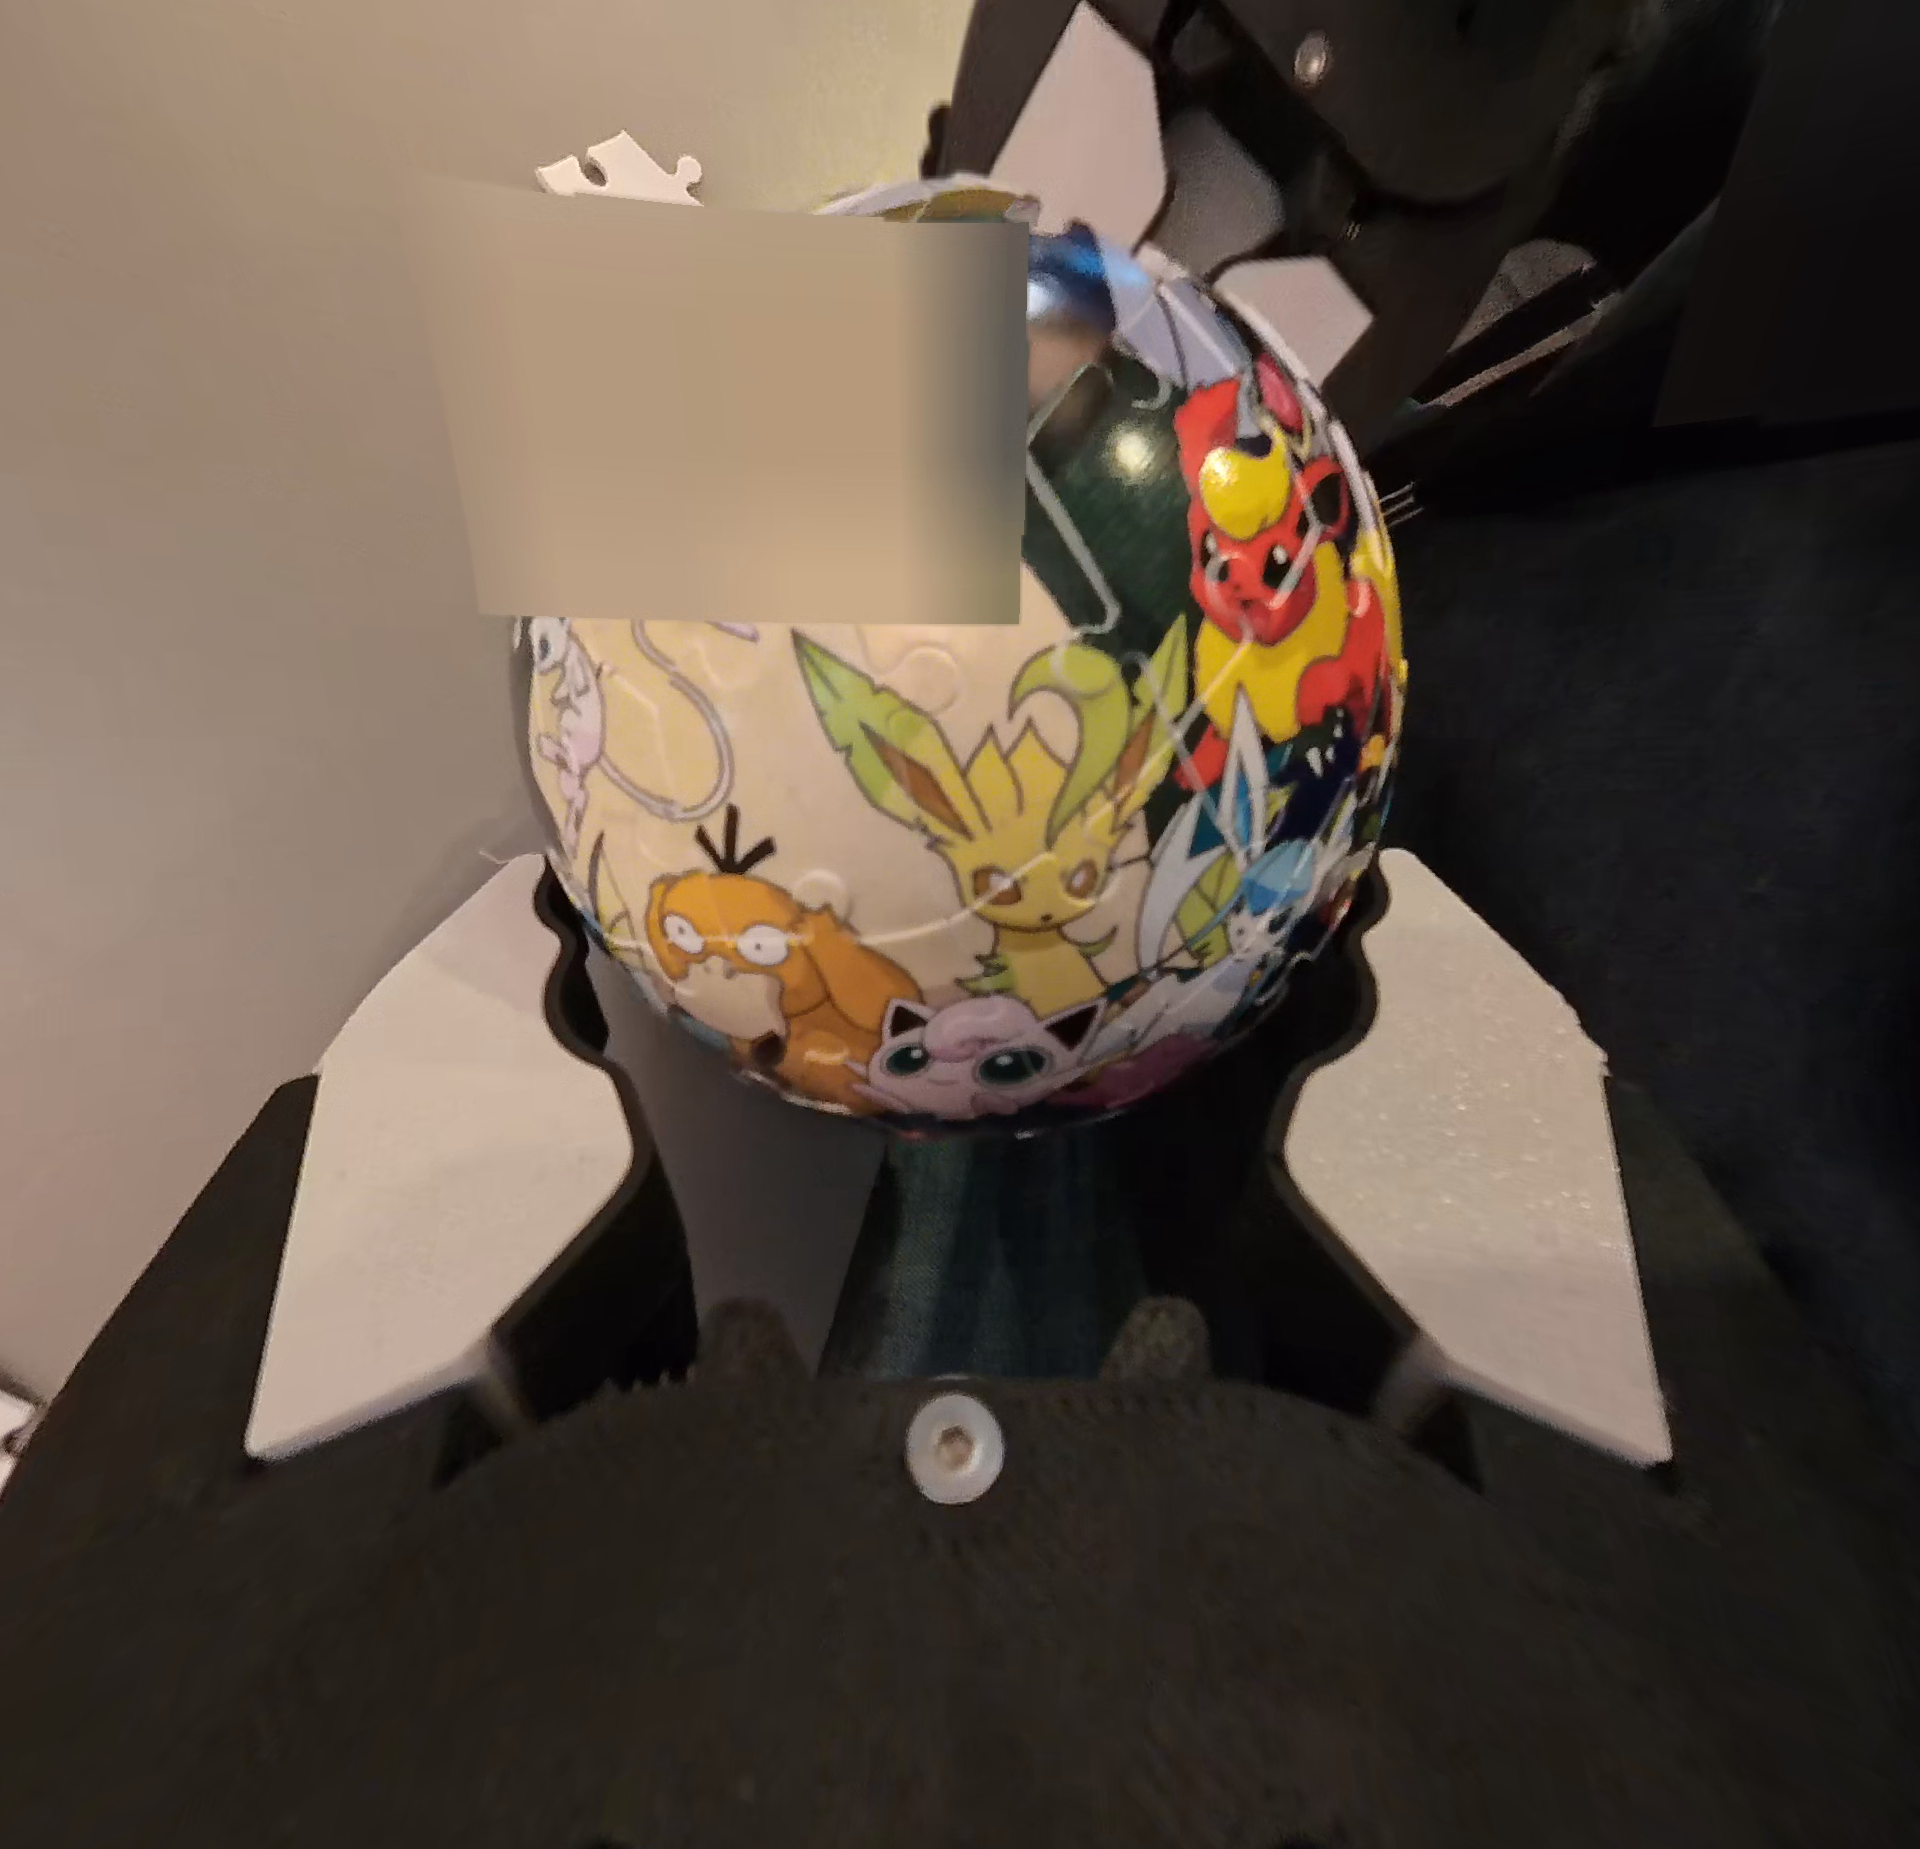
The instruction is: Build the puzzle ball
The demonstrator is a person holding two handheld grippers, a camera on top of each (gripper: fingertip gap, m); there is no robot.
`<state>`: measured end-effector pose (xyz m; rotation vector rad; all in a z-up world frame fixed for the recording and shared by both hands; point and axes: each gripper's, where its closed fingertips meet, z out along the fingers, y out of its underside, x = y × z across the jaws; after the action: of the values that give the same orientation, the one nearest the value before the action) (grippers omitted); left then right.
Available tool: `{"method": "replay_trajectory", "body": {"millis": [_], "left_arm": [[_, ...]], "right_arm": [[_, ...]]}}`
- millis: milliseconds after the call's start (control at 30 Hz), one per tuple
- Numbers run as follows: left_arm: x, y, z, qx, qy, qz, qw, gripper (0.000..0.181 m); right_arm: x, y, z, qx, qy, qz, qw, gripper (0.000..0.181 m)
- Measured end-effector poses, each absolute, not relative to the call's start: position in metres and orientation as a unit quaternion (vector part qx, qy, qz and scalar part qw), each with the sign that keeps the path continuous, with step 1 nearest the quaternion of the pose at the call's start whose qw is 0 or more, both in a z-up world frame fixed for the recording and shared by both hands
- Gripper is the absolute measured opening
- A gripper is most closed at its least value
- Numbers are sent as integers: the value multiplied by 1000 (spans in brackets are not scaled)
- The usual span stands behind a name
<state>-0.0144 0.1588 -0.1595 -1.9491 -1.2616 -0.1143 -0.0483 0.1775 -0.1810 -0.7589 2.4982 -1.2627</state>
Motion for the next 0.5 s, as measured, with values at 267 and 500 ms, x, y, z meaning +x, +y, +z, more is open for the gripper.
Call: {"method": "replay_trajectory", "body": {"millis": [267, 500], "left_arm": [[-12, 158, -160, -783, -485, -56, 386, 134], [-12, 163, -163, -786, -478, -67, 386, 134]], "right_arm": [[-46, 211, -198, -500, 789, -350, 76, 59], [-33, 219, -219, -596, 735, -320, 35, 76]]}}
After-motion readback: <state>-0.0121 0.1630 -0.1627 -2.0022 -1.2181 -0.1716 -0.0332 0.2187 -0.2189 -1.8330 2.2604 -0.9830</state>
